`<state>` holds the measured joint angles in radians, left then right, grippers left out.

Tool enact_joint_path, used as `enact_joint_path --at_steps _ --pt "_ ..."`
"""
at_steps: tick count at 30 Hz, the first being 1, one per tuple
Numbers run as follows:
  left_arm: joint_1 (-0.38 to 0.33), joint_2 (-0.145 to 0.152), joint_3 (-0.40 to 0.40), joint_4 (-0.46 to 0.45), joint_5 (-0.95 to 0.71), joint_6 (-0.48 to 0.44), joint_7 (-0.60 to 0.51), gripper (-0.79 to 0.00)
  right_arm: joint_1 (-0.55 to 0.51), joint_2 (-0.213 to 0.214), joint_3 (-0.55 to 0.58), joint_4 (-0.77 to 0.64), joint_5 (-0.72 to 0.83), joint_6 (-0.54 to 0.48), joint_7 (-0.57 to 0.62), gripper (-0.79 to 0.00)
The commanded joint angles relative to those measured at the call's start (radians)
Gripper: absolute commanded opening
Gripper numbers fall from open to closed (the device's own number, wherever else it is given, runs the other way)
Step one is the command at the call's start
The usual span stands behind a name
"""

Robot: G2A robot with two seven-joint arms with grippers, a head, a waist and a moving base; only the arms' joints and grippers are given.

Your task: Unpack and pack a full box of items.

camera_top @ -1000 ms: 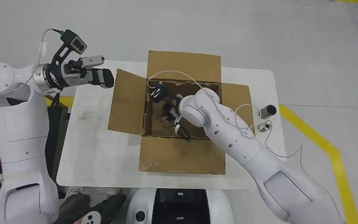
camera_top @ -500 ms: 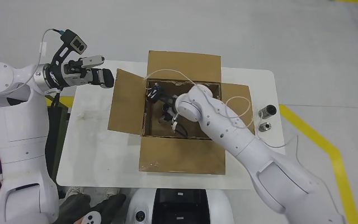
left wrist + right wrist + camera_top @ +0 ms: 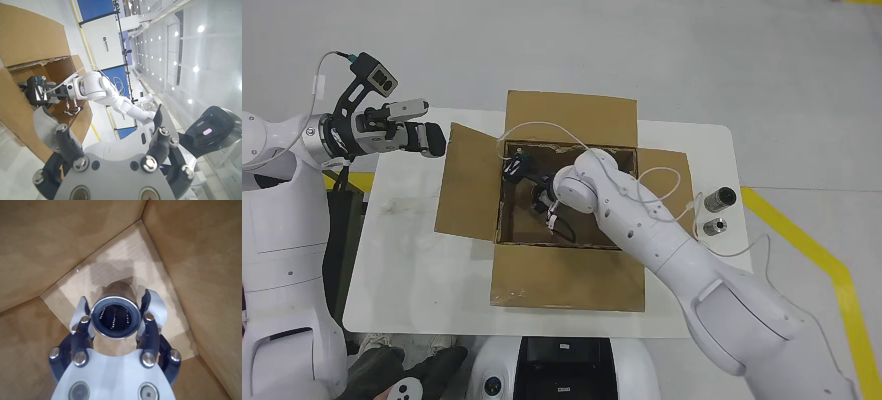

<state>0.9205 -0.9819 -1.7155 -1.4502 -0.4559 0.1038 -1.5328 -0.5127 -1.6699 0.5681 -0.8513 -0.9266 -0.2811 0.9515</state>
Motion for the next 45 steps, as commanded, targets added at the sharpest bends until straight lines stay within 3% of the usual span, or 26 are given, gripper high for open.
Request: enact_joint_path --at_steps 1,2,10,16,25,45 --pt "0.000 0.000 0.000 0.000 0.000 0.000 0.000 0.000 0.000 -0.002 0.002 0.004 -0.003 0.004 -0.003 -0.745" --pt "0.000 0.000 0.000 0.000 0.000 0.000 0.000 0.000 -0.001 -0.002 0.003 0.004 -0.006 0.007 -0.003 -0.785" --pt "0.000 0.000 0.000 0.000 0.000 0.000 0.000 0.000 -0.055 0.028 0.050 -0.129 -0.063 0.063 0.015 -0.785" --pt "0.000 0.000 0.000 0.000 0.000 0.000 0.000 0.000 -0.172 0.088 0.143 -0.362 -0.158 0.120 0.069 -0.785" --pt "0.000 0.000 0.000 0.000 0.000 0.000 0.000 0.000 -0.375 0.165 0.308 -0.676 -0.264 0.107 0.133 -0.785" --pt "0.000 0.000 0.000 0.000 0.000 0.000 0.000 0.000 -0.657 0.230 0.511 -1.014 -0.273 0.063 -0.029 -0.785"
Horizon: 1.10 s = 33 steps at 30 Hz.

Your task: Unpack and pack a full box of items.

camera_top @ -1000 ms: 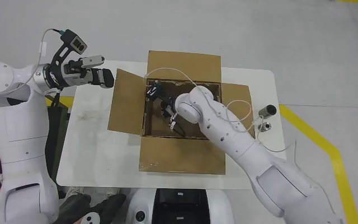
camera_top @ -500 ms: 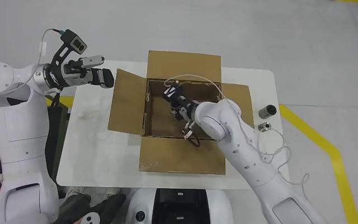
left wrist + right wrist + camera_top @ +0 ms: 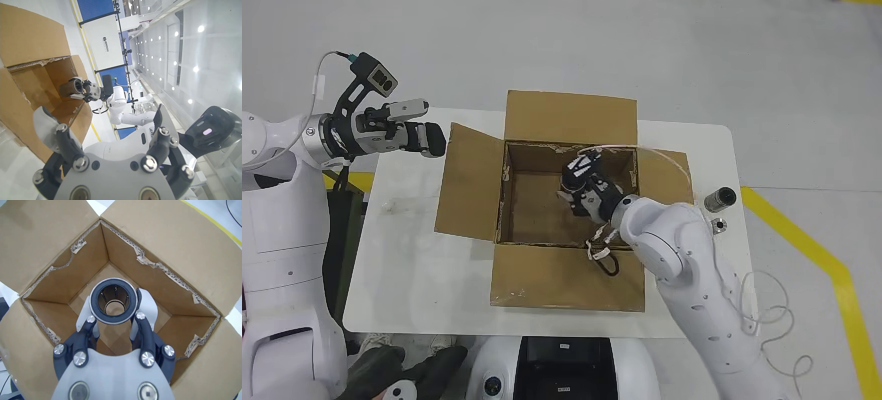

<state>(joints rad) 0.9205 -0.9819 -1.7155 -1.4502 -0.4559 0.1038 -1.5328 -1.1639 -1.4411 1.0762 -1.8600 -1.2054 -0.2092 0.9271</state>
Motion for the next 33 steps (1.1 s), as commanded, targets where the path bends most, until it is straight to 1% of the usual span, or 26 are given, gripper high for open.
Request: enact_joint_path --at_steps 1,5,31,33 --pt "0.000 0.000 0.000 0.000 0.000 0.000 0.000 0.000 -0.011 0.003 0.008 -0.011 0.003 -0.010 -0.011 -0.785" --pt "0.000 0.000 0.000 0.000 0.000 0.000 0.000 0.000 -0.029 0.008 0.011 -0.030 -0.009 -0.019 -0.039 -0.785" --pt "0.000 0.000 0.000 0.000 0.000 0.000 0.000 0.000 -0.029 0.008 0.011 -0.030 -0.009 -0.019 -0.039 -0.785" --pt "0.000 0.000 0.000 0.000 0.000 0.000 0.000 0.000 -0.040 0.009 0.012 -0.031 -0.008 -0.014 -0.067 -0.785"
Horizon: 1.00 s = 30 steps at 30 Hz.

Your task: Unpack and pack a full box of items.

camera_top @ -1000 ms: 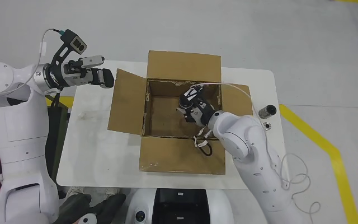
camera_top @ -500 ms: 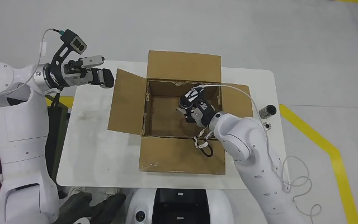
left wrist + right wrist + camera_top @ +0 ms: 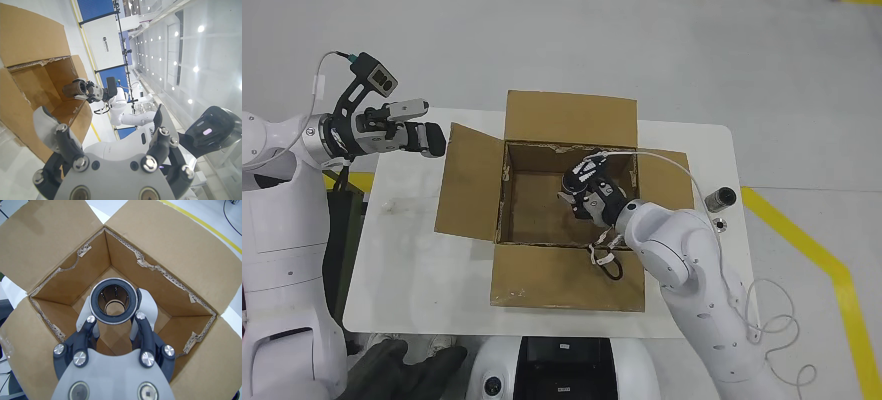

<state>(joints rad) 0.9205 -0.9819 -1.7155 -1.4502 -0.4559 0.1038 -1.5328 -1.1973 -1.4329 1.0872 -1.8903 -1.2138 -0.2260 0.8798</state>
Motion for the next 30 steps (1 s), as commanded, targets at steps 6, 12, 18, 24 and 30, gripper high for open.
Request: enact_joint_path --at_steps 6,12,18,24,30 --pt "0.000 0.000 0.000 0.000 0.000 0.000 0.000 0.000 -0.076 0.013 0.046 -0.067 -0.024 0.008 -0.116 -0.785" --pt "0.000 0.000 0.000 0.000 0.000 0.000 0.000 0.000 -0.201 0.034 0.138 -0.182 -0.025 -0.026 -0.227 -0.785" --pt "0.000 0.000 0.000 0.000 0.000 0.000 0.000 0.000 -0.343 0.055 0.256 -0.250 -0.004 -0.081 -0.337 -0.785" --pt "0.000 0.000 0.000 0.000 0.000 0.000 0.000 0.000 -0.475 0.071 0.362 -0.302 0.011 -0.119 -0.443 -0.785" --pt "0.000 0.000 0.000 0.000 0.000 0.000 0.000 0.000 -0.596 0.082 0.457 -0.322 0.032 -0.134 -0.534 -0.785"
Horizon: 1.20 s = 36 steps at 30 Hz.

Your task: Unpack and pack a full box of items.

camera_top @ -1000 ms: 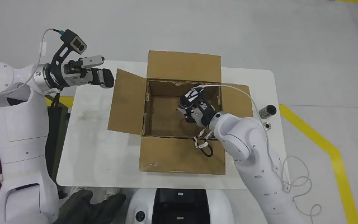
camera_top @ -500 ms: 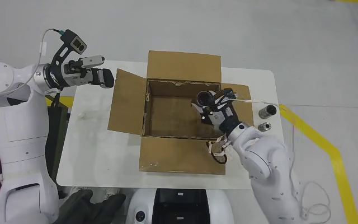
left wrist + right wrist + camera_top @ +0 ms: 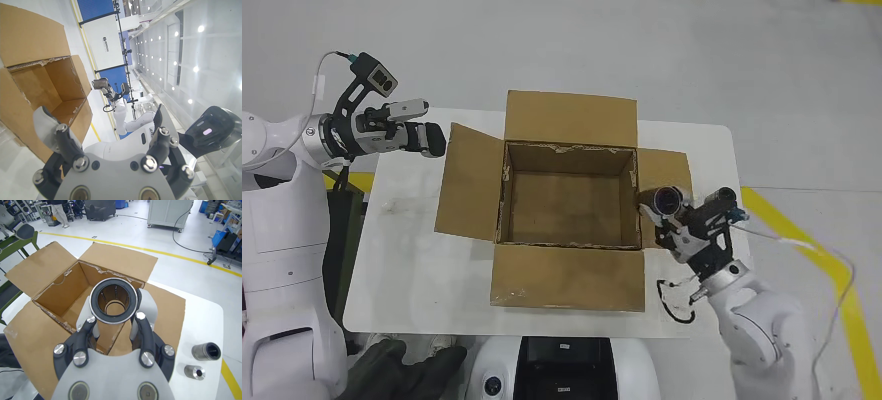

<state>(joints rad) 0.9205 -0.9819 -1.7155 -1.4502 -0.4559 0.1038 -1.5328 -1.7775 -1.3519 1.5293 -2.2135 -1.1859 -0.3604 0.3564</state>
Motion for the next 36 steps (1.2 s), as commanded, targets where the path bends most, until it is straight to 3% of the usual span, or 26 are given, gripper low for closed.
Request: enact_joint_path --at_steps 1,10,20,36 --pt "0.000 0.000 0.000 0.000 0.000 0.000 0.000 0.000 -0.035 0.003 0.030 0.000 0.009 0.001 -0.023 -0.785" --pt "0.000 0.000 0.000 0.000 0.000 0.000 0.000 0.000 -0.196 0.012 0.171 0.013 0.076 -0.002 -0.140 -0.785" --pt "0.000 0.000 0.000 0.000 0.000 0.000 0.000 0.000 -0.294 0.016 0.265 0.024 0.112 0.020 -0.238 -0.785" --pt "0.000 0.000 0.000 0.000 0.000 0.000 0.000 0.000 -0.237 0.021 0.249 0.193 0.068 0.092 -0.219 -0.785"
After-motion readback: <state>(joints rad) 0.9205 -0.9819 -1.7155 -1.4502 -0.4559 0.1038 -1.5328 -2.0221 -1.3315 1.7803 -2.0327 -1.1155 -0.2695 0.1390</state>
